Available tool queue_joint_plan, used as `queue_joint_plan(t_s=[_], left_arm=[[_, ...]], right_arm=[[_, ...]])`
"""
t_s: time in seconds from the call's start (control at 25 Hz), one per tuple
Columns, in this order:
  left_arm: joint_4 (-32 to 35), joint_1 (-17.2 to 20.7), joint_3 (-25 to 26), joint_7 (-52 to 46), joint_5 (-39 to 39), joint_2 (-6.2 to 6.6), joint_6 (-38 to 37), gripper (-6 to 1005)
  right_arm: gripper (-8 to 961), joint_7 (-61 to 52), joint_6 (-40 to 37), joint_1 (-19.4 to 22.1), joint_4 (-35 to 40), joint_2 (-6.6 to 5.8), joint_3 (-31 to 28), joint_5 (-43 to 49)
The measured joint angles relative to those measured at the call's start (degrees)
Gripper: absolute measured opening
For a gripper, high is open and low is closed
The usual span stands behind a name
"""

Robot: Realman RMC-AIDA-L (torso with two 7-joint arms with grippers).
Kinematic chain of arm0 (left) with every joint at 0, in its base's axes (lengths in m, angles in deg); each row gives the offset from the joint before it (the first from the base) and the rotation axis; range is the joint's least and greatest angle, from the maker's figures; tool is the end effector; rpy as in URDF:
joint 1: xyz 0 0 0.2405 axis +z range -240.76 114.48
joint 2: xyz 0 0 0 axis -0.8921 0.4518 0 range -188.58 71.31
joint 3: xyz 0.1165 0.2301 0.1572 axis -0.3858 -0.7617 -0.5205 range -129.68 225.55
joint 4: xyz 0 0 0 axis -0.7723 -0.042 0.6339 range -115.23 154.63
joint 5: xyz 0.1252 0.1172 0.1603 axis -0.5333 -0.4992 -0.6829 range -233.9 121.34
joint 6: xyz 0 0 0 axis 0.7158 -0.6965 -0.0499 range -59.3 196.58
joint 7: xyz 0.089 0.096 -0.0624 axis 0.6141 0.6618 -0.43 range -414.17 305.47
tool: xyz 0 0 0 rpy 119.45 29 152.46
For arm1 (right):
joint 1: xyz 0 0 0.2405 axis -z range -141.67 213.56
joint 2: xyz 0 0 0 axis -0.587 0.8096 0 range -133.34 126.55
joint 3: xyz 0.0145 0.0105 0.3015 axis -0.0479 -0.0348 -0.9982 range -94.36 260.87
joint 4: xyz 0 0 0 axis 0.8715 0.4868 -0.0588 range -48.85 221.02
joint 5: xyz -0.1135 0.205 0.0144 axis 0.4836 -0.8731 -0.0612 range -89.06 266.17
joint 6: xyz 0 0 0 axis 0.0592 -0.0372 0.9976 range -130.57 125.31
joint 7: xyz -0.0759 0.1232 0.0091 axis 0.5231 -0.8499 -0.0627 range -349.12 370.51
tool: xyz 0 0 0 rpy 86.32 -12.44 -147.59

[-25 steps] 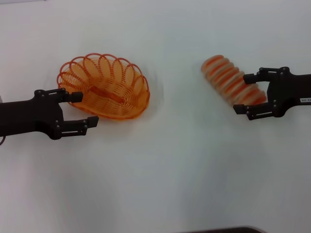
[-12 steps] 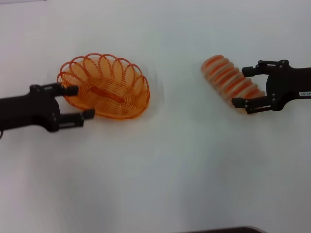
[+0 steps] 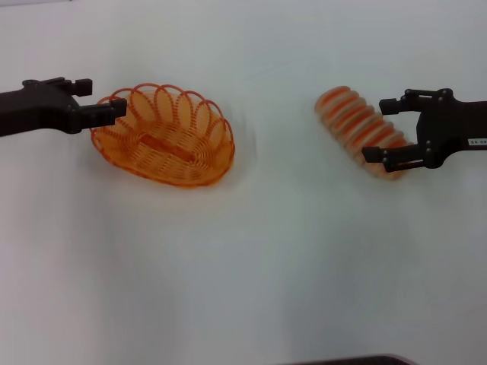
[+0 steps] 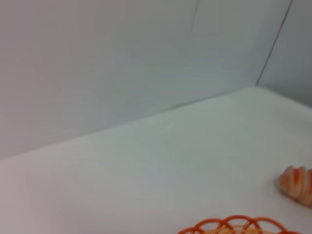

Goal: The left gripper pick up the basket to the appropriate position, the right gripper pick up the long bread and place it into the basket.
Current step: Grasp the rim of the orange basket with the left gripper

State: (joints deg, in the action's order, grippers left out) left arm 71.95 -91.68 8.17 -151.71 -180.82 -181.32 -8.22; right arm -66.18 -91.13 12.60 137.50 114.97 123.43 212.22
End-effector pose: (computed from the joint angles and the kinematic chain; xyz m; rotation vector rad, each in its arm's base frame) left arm -0.3229 0.3958 -0.0027 -2.4889 -0.8671 -0.4090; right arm 0.3551 0.3495 0.0198 -2.7023 0.4806 0.3112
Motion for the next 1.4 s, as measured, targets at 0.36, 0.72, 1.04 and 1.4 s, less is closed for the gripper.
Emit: queue_joint_plan(t_s=[0.36,0.72,1.04,1.4], left_arm=[[2.0,-6.9,-5.0,-15.8,-14.0,1.86,3.9,780],[1.9,-11.9,-9.2,-22.4,-25.0,1.98,3.6,777],[0.5,-12.7,-11.2,-22.5,-26.4,1.23,4.3,774],[-0.7,-12.8,-14.0,-24.4,-28.4,0.5,7.5,770]], right_arm=[[928,0.0,-0.5,-0.1,0.0,-0.03,-0.3,0.0],[927,0.3,-0.5,-0.1,0.0,-0.05,-0.9,0.0],[927,0.2,-0.5,-0.2,0.0,-0.09,-0.9,0.0],[928,0.1,-0.5,-0.2,0.1,0.02,-0.9,0.0]])
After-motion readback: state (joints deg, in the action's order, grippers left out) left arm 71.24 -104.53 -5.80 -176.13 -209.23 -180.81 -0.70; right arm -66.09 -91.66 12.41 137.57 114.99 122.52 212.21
